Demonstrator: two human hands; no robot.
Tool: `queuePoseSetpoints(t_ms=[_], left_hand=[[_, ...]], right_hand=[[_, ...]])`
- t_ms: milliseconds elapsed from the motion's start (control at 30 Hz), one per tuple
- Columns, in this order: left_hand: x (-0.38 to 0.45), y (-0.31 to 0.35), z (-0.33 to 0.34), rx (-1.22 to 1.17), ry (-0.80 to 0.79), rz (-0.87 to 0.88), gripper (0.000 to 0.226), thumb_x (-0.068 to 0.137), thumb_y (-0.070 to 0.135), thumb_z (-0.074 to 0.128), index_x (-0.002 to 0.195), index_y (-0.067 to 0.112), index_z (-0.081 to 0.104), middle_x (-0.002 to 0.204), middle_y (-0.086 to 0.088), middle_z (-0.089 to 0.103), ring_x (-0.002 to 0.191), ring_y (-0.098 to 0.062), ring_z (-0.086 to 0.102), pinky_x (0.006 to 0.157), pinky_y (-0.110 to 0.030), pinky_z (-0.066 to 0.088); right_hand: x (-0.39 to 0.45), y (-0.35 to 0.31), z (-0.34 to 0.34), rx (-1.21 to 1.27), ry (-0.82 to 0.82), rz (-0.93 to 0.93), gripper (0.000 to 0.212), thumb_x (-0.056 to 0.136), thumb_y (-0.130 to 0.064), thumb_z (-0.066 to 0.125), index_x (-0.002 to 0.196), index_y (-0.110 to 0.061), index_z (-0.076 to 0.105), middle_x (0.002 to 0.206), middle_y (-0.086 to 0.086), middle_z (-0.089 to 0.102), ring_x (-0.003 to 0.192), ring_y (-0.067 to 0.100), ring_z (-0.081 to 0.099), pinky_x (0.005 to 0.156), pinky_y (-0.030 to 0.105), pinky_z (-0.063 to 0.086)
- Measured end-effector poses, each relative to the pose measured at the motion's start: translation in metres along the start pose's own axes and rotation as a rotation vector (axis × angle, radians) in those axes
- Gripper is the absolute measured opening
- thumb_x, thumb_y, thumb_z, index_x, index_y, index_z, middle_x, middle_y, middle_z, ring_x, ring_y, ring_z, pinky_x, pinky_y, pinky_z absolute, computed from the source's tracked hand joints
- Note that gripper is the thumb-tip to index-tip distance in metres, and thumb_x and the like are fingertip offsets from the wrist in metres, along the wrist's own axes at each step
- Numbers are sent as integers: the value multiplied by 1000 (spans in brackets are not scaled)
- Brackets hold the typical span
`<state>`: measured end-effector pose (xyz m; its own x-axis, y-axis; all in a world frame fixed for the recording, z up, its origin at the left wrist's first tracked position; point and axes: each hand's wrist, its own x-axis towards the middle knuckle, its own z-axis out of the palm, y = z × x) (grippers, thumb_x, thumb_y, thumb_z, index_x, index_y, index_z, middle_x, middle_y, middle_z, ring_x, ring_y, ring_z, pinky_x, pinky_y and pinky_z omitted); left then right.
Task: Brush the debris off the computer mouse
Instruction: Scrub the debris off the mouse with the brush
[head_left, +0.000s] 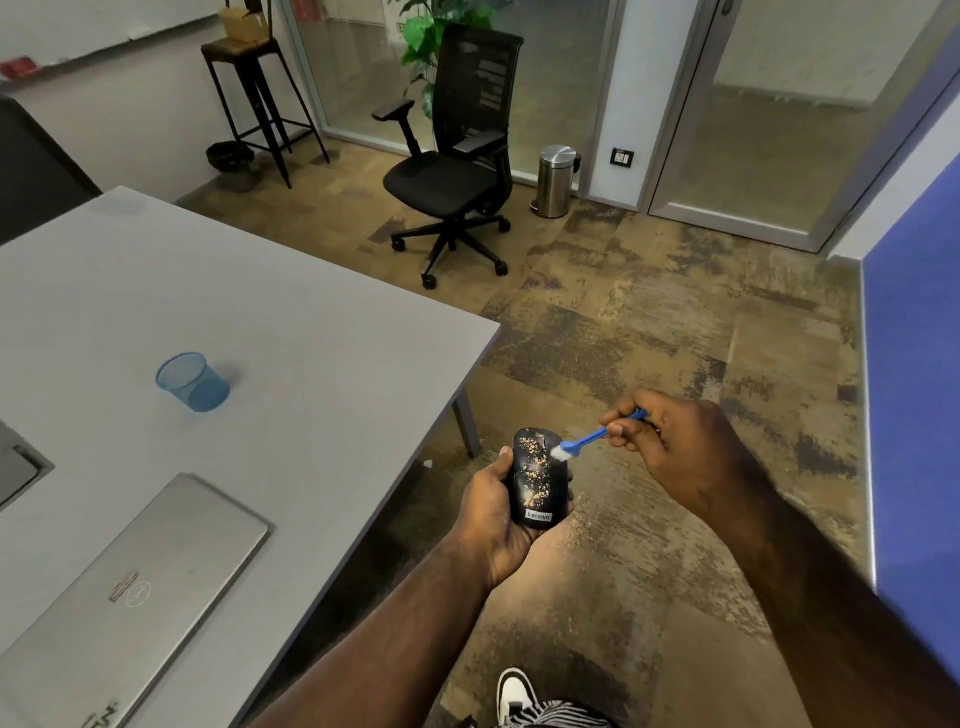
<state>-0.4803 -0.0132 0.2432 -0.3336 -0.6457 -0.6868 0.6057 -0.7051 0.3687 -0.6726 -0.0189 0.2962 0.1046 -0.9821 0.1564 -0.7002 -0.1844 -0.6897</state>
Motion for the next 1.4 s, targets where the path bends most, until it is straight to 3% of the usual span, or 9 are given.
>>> queuePoseSetpoints(t_ms=[167, 367, 533, 700, 800, 1000, 1233, 1300, 1400], left_hand=[[-1, -2, 3, 8, -17, -6, 59, 102, 41, 26, 105, -3, 64, 91, -25, 67, 72, -32, 62, 63, -35, 56], [-1, -2, 2, 5, -10, -9, 58, 102, 42, 26, 110, -4, 60, 94, -26, 66, 73, -31, 61, 64, -36, 55], [-1, 1, 2, -29, 28, 11, 52, 102, 42, 30, 113, 0, 58, 98, -26, 66, 74, -32, 61, 62, -36, 57], [1, 1, 1, -34, 3, 13, 57, 102, 42, 27, 115, -3, 60, 92, -26, 67, 74, -32, 62, 66, -37, 55], [1, 4, 2, -55, 8, 24, 52, 102, 41, 30, 111, -1, 60, 89, -24, 70, 70, -32, 62, 63, -38, 56], [0, 6, 2, -75, -4, 19, 56, 102, 42, 28, 129, 0, 52, 99, -26, 65, 75, -32, 61, 68, -40, 55], [1, 11, 7, -86, 38, 49, 54, 102, 41, 31, 133, 1, 48, 109, -25, 60, 84, -33, 62, 64, -40, 57], [1, 13, 7, -87, 45, 58, 54, 102, 42, 31, 132, 1, 48, 115, -26, 59, 90, -35, 62, 69, -42, 57], [3, 12, 7, -68, 46, 56, 55, 102, 42, 29, 131, -1, 49, 106, -25, 62, 76, -33, 63, 64, -39, 57]], right_hand=[[4, 2, 3, -46, 35, 34, 14, 92, -16, 66, 91, -30, 70, 71, -20, 67, 72, -6, 67, 62, 20, 56], [3, -1, 1, -33, 32, 7, 14, 92, -17, 65, 91, -31, 68, 75, -15, 70, 73, 3, 70, 65, 39, 61], [-2, -4, -4, 2, -61, -50, 28, 89, -16, 68, 82, -42, 63, 74, -14, 72, 71, -1, 70, 66, 35, 61], [-4, -3, -4, 20, 38, -47, 17, 91, -12, 66, 91, -29, 69, 75, -18, 70, 76, -6, 69, 67, 31, 61], [-10, -2, -4, 12, -4, -88, 20, 90, -14, 67, 90, -34, 68, 80, -16, 72, 75, -3, 69, 64, 32, 60], [-16, 2, -6, 92, 82, -117, 13, 89, -9, 68, 93, -21, 73, 78, -15, 72, 77, -1, 71, 67, 30, 61], [-32, 8, -1, -24, 14, -237, 13, 84, -2, 74, 92, -12, 74, 80, -33, 59, 72, -13, 60, 57, 1, 39], [-33, 12, -4, -11, 39, -231, 13, 84, -3, 74, 93, -12, 74, 85, -33, 60, 77, -12, 63, 60, 3, 44], [-33, 9, -5, 23, 120, -252, 15, 86, -7, 70, 98, -15, 73, 93, -28, 65, 86, -11, 67, 64, 8, 52]])
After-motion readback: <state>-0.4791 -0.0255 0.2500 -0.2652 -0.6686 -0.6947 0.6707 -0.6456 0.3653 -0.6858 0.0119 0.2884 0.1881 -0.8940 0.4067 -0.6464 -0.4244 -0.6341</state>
